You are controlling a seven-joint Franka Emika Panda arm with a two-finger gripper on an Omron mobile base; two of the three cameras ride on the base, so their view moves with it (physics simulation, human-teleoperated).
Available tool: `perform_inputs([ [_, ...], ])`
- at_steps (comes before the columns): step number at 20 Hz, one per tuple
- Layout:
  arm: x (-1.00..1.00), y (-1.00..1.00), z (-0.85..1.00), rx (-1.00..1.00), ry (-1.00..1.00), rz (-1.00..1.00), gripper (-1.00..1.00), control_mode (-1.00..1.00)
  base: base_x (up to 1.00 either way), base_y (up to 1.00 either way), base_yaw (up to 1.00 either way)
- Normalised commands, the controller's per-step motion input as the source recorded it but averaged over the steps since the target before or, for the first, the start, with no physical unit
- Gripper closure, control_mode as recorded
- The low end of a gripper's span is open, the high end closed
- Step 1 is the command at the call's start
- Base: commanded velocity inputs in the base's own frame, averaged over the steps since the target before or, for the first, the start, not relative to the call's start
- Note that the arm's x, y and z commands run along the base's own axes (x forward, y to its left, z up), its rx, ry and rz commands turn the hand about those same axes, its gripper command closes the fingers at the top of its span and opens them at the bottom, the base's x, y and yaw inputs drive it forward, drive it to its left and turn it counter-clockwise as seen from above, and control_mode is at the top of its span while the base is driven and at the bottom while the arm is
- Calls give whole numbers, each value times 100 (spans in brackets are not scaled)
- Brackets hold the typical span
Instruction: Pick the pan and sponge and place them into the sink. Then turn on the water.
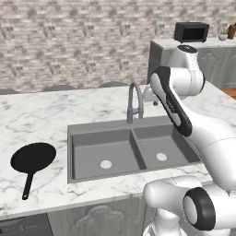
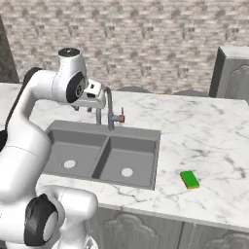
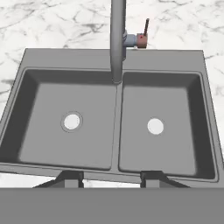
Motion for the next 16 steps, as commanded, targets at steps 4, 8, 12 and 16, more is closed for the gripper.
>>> perform_inputs([
  [4,-74,23,0,-4,-13,1,-100,-100,0,0,0],
  [8,-100,48,-21,1,-10,0,-100,-100,0,0,0],
  [12,-92,97,-12,0,0,-1,-100,-100,0,0,0],
  [16,-33,100,0,1,10,-7,-100,-100,0,0,0],
])
